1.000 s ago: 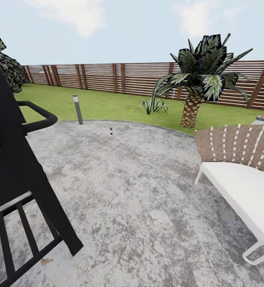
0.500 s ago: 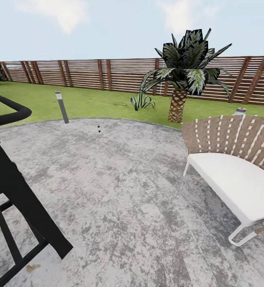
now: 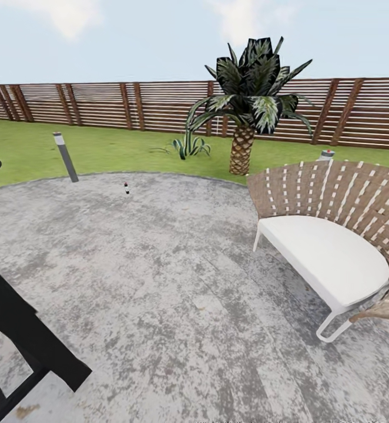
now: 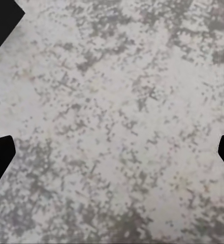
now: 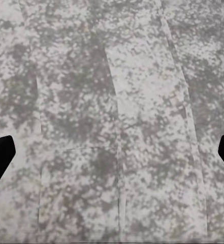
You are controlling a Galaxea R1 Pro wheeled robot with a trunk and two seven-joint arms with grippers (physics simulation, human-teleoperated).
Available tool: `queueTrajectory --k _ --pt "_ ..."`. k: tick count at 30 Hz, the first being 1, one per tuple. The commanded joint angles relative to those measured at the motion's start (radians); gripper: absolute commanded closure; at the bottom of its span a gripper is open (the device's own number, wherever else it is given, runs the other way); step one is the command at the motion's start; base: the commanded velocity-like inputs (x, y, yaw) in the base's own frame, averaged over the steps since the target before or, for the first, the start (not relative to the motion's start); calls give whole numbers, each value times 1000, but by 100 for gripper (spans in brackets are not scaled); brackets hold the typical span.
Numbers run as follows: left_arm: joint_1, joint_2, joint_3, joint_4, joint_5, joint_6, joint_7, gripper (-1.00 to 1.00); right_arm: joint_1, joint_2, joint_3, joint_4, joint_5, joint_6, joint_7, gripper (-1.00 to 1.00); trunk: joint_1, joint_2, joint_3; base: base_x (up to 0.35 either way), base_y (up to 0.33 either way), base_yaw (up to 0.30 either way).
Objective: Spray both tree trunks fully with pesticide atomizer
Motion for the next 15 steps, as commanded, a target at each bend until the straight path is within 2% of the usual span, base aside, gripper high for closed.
queueTrajectory --k 1,6,15 --pt "0 0 0 0 0 0 0 -100 0 0 0 0 0 0 -1 -100 0 0 -1 0 0 -200" --pt "0 1 0 0 0 1 0 -100 0 0 0 0 1 0 -1 -100 0 0 -5 113 0 -123" --pt "0 2 0 0 0 2 1 -100 0 0 5 60 4 -1 6 -100 0 0 -5 321 0 -8"
